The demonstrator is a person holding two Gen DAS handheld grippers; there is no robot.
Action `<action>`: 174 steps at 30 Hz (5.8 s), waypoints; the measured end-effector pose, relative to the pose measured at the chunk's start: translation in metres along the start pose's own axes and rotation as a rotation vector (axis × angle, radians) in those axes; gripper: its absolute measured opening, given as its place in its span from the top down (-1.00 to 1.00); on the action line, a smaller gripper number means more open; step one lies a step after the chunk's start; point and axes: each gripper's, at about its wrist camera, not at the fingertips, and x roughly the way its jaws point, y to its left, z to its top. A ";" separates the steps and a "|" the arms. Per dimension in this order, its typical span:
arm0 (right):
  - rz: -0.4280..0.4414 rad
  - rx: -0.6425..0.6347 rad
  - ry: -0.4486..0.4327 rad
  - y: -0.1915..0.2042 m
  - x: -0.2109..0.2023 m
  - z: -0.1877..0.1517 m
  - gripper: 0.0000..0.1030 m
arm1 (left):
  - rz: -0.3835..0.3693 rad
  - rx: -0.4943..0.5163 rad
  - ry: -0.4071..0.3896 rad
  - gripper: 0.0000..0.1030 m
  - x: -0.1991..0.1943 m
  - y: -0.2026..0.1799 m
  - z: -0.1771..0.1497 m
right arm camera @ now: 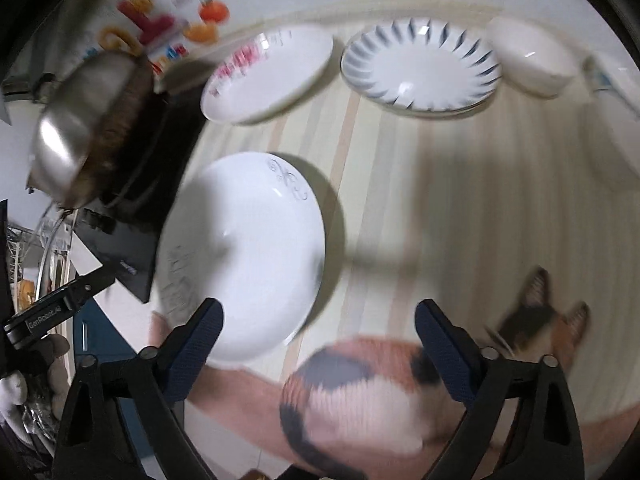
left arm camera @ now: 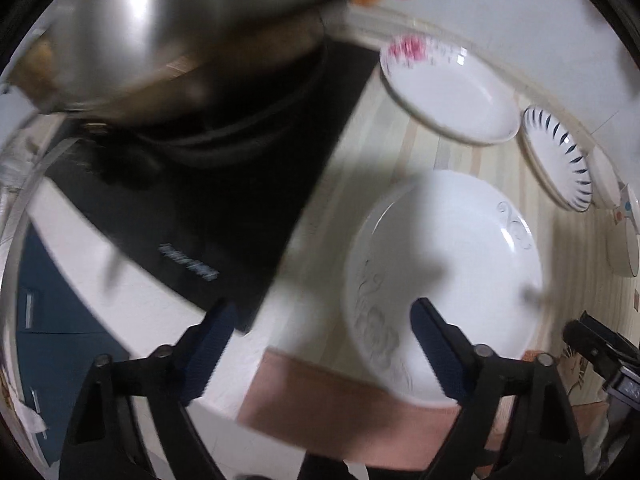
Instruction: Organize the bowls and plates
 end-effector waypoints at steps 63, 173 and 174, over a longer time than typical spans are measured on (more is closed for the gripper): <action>0.046 0.204 0.121 -0.190 -0.029 -0.039 0.68 | -0.138 0.360 0.189 0.28 0.024 -0.183 -0.060; 0.103 0.105 -0.107 -0.154 -0.073 -0.036 0.76 | -0.138 0.410 0.099 0.33 -0.024 -0.208 -0.084; 0.102 0.105 -0.103 -0.155 -0.072 -0.038 0.76 | -0.132 0.413 0.103 0.33 -0.023 -0.209 -0.086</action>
